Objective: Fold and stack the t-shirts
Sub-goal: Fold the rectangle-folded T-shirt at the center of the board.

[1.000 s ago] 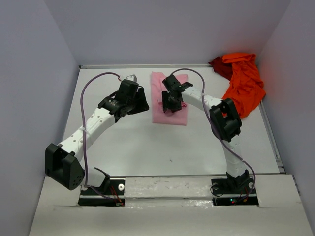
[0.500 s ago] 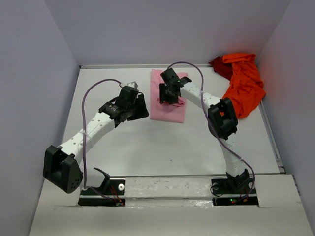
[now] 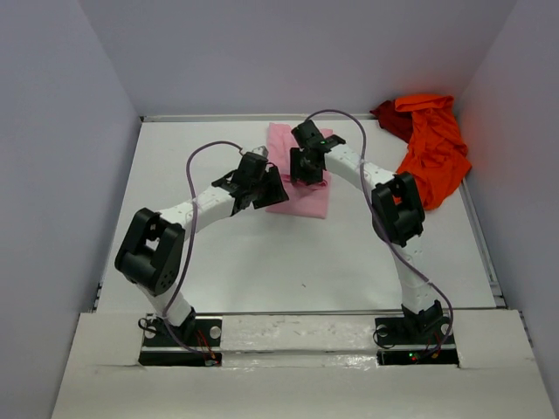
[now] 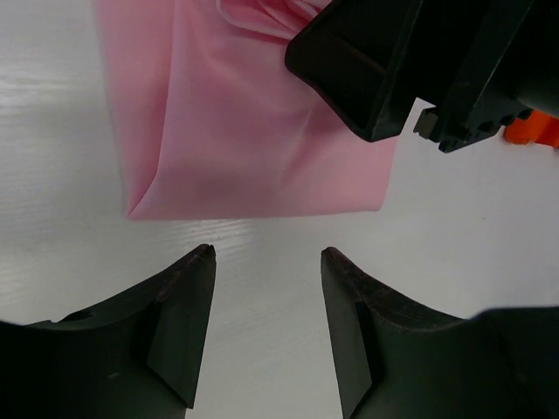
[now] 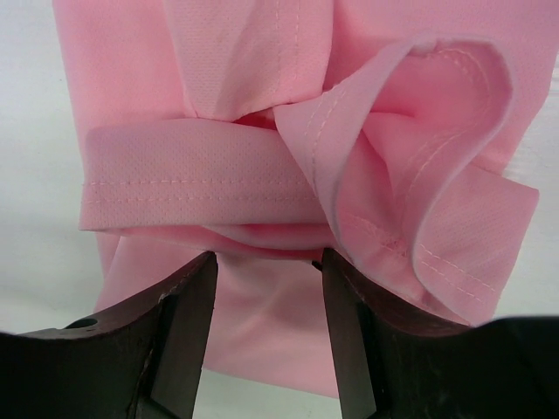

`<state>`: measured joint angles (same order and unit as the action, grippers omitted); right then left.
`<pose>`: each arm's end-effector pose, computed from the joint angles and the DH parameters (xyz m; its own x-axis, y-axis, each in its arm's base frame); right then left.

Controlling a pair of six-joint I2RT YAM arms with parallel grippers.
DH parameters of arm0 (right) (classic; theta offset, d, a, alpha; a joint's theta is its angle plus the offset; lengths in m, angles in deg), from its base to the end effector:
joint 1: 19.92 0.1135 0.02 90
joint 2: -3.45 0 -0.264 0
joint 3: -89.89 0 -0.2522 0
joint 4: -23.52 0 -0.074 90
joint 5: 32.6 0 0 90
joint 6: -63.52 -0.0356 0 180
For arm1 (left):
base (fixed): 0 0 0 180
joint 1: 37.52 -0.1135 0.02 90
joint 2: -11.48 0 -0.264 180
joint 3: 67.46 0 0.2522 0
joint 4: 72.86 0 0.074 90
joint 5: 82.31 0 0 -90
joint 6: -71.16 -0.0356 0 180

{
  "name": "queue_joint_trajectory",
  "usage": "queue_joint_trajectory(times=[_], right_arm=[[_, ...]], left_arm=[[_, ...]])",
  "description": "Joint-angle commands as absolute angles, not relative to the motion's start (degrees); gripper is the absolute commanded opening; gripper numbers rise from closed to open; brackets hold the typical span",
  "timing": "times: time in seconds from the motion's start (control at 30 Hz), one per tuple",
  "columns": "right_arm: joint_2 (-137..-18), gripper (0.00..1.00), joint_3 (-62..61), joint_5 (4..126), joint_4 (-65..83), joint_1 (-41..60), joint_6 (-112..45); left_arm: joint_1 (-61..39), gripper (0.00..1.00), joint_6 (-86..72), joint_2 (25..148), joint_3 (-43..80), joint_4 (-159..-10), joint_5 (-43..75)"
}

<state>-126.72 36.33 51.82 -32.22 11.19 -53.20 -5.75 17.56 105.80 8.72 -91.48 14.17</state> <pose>0.4278 0.2541 0.2046 -0.8709 -0.0029 -0.4914 -0.0900 0.9840 0.1536 0.3100 -0.1967 0.2328 -0.7656 -0.2194 -0.6048 0.1810 0.8286 -0.5298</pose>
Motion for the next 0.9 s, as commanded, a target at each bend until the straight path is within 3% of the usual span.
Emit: queue_joint_trajectory(times=[0.0,0.27,0.87], right_arm=[[-126.63,0.57,37.2,51.25,-31.9,10.58,-52.41],[-127.24,0.57,37.03,50.99,-31.9,10.05,-52.32],[-132.34,0.57,44.32,51.78,-31.64,6.62,-51.97]], left_arm=[[-5.71,0.61,20.0,107.36,10.74,-80.04,16.92],[-5.62,0.6,21.94,112.02,6.25,-69.57,16.74],[-2.45,0.6,17.63,117.38,1.68,-73.43,14.81]])
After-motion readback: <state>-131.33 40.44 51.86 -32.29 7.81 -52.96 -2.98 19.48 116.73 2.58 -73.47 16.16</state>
